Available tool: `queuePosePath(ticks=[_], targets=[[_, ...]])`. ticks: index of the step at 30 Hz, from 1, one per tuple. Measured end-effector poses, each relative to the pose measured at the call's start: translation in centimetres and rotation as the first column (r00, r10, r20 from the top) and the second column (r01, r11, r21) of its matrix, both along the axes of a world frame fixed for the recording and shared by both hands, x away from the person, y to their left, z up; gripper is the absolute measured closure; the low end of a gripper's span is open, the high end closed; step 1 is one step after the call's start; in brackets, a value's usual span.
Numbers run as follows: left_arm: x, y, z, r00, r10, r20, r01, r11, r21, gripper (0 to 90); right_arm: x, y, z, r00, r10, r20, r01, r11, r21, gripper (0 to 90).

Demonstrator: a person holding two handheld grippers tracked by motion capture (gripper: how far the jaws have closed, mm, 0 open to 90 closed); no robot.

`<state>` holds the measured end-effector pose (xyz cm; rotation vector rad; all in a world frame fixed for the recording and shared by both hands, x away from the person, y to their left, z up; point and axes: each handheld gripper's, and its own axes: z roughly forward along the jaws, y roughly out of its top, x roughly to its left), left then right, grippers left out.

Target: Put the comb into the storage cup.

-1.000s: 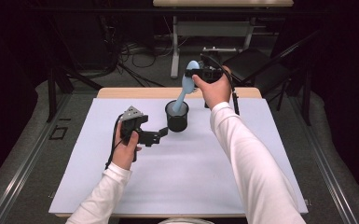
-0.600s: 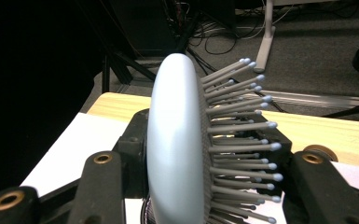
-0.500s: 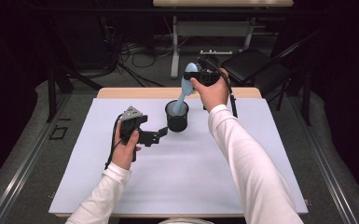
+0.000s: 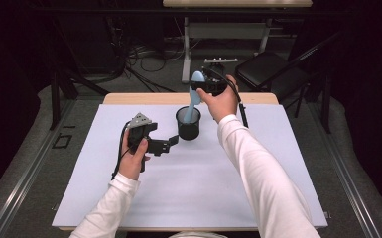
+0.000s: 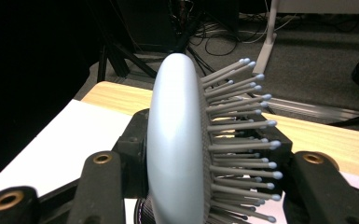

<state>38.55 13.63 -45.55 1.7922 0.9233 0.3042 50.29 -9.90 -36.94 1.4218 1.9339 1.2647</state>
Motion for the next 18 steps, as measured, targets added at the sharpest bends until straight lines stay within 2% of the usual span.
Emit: queuePosePath(ticks=[10, 18], targets=[[0.0, 0.0, 0.0, 1.0000, 0.004, 0.002, -0.004, 1.0000, 0.000, 0.8, -0.3, 1.0, -0.7, 0.9993, 0.022, 0.031, -0.021, 0.999, -0.048, 48.5], [0.0, 0.1, 0.0, 1.0000, 0.005, 0.000, -0.005, 1.0000, -0.002, 0.8, -0.2, 1.6, -1.5, 0.9994, 0.032, 0.014, -0.031, 0.997, -0.073, 48.5]])
